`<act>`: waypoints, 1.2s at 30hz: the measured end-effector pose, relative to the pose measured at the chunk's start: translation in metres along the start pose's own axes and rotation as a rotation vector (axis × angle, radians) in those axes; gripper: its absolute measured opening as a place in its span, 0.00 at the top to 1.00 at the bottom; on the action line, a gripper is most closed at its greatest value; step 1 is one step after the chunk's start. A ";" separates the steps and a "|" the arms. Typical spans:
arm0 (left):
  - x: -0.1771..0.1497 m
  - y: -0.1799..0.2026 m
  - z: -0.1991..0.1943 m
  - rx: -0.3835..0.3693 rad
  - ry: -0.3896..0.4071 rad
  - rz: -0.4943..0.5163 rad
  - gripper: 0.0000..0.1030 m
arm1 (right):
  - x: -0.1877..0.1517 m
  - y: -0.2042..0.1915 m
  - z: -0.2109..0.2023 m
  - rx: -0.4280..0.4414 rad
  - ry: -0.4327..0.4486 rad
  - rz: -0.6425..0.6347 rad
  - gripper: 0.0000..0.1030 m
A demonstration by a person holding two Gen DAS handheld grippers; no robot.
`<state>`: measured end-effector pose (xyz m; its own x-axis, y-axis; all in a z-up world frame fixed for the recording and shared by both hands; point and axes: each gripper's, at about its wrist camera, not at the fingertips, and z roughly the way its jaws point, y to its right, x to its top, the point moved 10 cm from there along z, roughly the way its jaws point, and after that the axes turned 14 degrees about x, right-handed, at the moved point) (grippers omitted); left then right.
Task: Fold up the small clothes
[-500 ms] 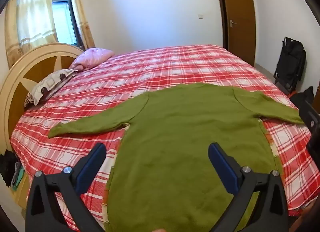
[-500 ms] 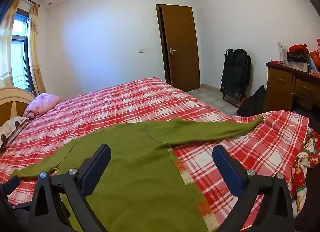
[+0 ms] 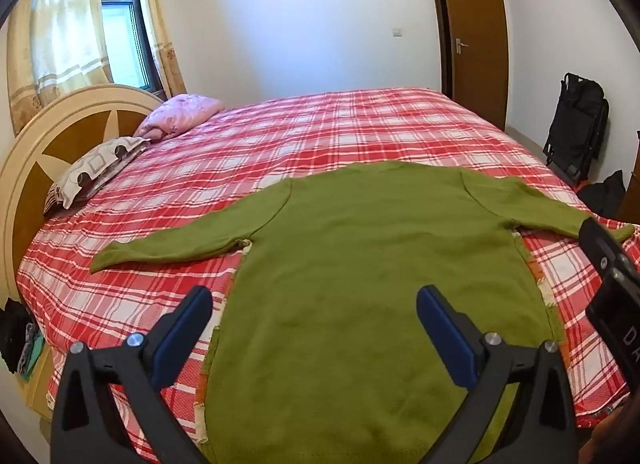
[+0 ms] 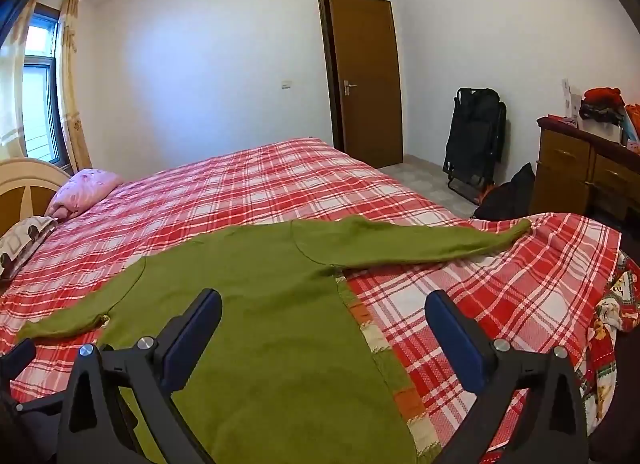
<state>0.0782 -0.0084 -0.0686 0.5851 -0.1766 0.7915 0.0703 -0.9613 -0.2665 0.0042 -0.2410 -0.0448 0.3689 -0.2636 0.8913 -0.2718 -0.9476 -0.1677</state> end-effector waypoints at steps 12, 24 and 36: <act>0.002 0.004 -0.004 0.000 0.013 -0.002 0.00 | -0.004 0.003 0.005 0.006 -0.023 0.012 0.01; 0.002 0.004 -0.002 -0.009 0.001 -0.007 0.00 | -0.006 0.003 0.006 0.007 -0.031 0.016 0.01; 0.000 0.007 -0.002 -0.015 -0.005 -0.005 0.00 | -0.008 0.002 0.008 0.008 -0.040 0.015 0.01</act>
<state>0.0771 -0.0155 -0.0695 0.5885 -0.1710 0.7902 0.0614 -0.9651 -0.2545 0.0075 -0.2421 -0.0554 0.3997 -0.2846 0.8713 -0.2706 -0.9449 -0.1844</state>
